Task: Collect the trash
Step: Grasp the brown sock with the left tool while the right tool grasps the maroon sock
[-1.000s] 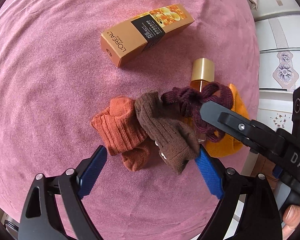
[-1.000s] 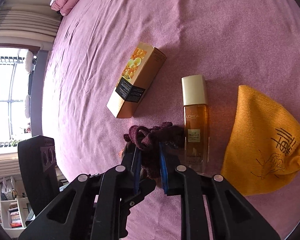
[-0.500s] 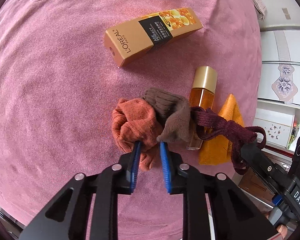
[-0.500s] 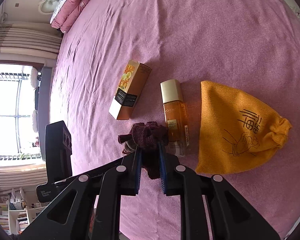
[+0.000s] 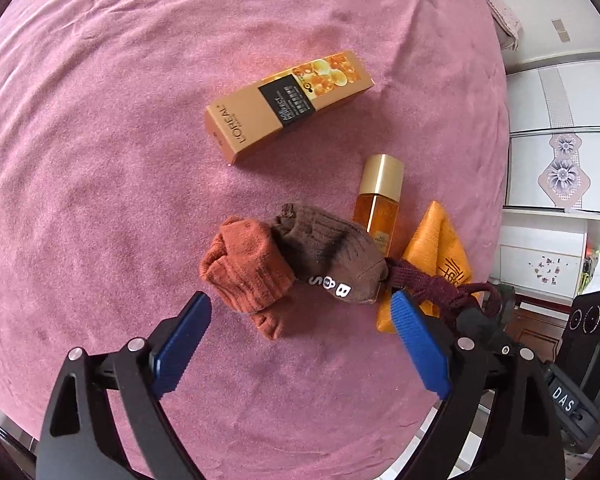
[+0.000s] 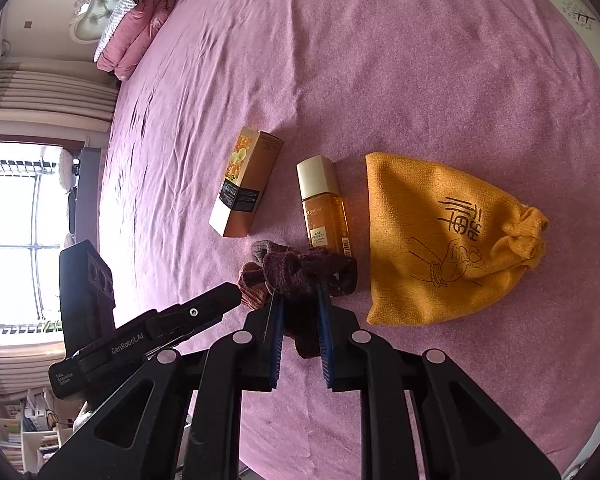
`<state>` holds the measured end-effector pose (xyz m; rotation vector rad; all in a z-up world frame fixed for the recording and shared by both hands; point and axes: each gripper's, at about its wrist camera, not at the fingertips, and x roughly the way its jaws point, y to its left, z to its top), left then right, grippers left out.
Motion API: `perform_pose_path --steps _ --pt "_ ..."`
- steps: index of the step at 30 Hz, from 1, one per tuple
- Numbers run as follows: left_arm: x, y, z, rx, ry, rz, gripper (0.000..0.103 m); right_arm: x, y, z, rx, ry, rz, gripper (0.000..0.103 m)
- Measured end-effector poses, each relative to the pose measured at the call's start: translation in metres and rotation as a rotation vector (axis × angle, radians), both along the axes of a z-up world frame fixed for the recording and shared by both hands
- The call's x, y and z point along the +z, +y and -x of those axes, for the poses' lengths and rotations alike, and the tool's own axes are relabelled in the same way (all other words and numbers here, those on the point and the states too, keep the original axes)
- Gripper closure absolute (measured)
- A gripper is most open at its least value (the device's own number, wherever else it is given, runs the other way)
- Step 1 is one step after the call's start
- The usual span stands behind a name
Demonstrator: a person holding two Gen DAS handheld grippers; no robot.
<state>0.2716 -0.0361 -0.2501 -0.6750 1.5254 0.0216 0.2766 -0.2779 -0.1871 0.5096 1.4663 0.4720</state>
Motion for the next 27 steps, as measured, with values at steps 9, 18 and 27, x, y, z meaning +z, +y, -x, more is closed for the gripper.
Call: perform_pose_path --steps 9,18,27 --pt "-0.028 -0.009 -0.045 0.089 0.182 -0.022 0.012 -0.009 -0.019 -0.004 -0.041 0.027 -0.013 0.087" --pt "-0.06 -0.012 -0.07 0.127 0.368 -0.089 0.014 -0.016 -0.022 -0.01 -0.05 0.046 -0.028 0.087" --pt "-0.045 -0.011 -0.044 0.047 0.33 -0.088 0.081 -0.014 -0.025 -0.005 -0.058 0.042 -0.035 0.087"
